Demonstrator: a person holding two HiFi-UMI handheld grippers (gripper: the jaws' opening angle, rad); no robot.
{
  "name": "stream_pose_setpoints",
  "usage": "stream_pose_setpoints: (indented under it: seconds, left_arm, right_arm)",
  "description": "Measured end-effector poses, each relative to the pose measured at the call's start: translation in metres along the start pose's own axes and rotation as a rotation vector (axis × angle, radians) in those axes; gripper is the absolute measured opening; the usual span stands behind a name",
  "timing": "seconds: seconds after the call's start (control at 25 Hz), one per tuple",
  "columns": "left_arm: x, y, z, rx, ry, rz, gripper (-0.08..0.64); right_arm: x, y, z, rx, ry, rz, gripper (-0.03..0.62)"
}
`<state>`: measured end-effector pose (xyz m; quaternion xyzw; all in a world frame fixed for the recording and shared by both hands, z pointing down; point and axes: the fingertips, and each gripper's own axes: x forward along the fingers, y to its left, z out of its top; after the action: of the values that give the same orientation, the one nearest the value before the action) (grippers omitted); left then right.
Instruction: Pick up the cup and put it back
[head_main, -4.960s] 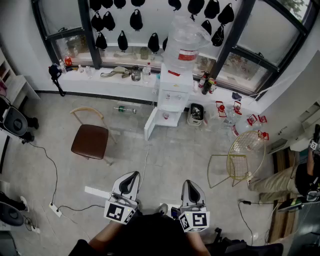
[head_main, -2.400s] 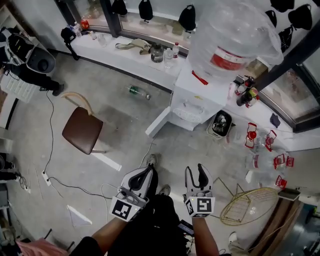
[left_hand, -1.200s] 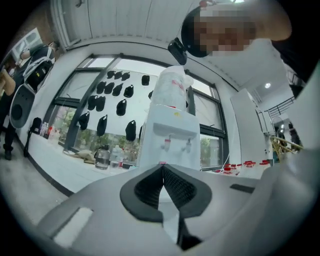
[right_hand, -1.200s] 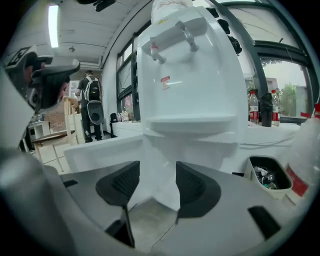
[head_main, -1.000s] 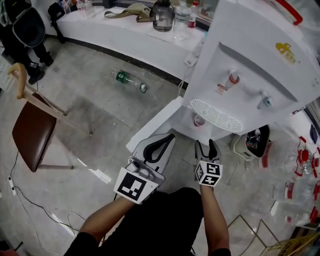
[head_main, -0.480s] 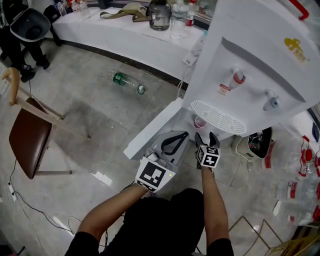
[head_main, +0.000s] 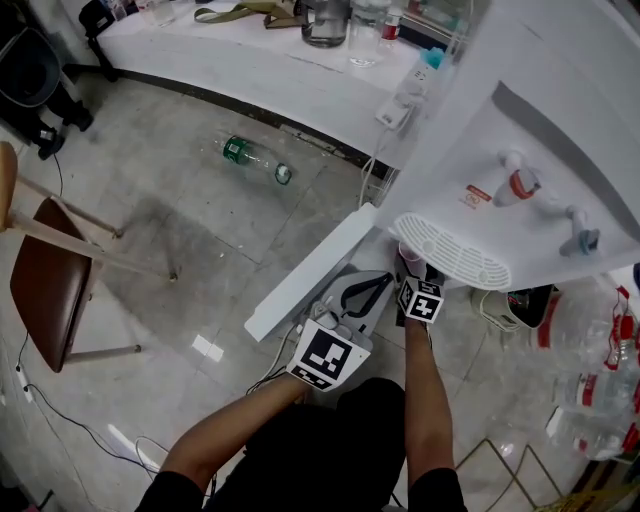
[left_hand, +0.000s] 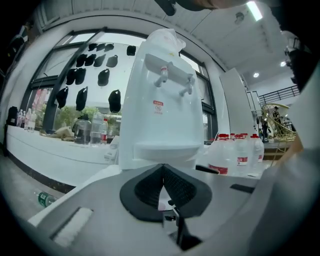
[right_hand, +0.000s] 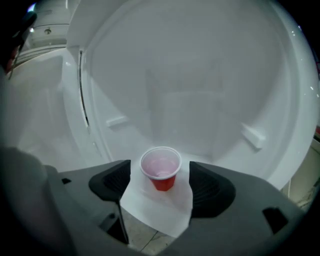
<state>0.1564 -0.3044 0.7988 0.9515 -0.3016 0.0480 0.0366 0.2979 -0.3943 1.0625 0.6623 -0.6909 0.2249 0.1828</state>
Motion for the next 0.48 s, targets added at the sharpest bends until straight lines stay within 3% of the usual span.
stream_pose_setpoints:
  seconds: [0.48]
  left_arm:
    - [0.016, 0.012, -0.011, -0.017, 0.020, -0.039, 0.006]
  right_arm:
    - [0.038, 0.001, -0.004, -0.050, 0.061, -0.036, 0.348]
